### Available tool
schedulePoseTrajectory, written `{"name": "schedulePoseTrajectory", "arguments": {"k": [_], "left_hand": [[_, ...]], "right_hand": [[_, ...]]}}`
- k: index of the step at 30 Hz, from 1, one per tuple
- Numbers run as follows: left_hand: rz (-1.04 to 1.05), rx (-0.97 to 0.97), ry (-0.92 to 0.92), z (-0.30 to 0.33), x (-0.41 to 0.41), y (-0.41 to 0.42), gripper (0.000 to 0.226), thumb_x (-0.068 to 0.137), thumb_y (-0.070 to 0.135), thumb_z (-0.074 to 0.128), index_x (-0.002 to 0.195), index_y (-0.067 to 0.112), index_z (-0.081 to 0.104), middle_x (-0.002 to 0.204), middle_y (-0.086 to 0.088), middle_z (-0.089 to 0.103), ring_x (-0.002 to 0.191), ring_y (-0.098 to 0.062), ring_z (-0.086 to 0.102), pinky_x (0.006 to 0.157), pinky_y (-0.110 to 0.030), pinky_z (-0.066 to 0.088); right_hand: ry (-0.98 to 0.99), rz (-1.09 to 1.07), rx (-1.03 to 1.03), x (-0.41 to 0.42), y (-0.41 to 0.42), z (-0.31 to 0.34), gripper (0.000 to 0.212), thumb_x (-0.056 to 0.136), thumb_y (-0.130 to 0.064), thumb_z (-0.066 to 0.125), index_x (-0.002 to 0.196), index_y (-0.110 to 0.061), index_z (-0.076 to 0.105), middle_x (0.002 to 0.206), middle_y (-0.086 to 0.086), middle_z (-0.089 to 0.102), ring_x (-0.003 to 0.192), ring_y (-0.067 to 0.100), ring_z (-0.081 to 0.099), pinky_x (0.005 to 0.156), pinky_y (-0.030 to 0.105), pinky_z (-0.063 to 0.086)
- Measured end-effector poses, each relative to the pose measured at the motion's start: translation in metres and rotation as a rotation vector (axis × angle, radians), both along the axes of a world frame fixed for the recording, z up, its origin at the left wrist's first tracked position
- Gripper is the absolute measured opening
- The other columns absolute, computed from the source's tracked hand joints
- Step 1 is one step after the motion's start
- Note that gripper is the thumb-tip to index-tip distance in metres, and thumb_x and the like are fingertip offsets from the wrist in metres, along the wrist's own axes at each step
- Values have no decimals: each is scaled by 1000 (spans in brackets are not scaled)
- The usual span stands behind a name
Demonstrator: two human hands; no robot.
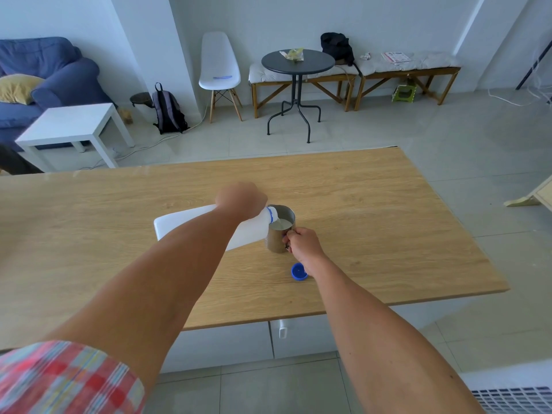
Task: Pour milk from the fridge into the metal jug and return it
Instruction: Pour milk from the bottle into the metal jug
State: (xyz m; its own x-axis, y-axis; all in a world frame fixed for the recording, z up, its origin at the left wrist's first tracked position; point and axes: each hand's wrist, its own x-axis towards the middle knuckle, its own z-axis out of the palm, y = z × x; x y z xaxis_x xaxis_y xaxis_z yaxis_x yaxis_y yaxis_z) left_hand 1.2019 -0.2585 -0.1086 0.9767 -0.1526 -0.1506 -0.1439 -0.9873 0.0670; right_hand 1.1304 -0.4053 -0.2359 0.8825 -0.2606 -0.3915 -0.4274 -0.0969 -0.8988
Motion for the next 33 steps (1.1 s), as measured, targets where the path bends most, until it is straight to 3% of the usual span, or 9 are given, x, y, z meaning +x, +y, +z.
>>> {"name": "schedulePoseTrajectory", "arguments": {"k": [33], "left_hand": [[1, 13, 8, 1, 0, -2, 28, 98, 30, 39, 93, 12, 60, 81, -6, 54, 84, -30, 58, 71, -36, 42]], "right_hand": [[-4, -6, 10, -2, 0, 3, 29, 102, -12, 46, 84, -9, 69, 90, 7, 67, 78, 19, 54, 78, 35, 45]]}}
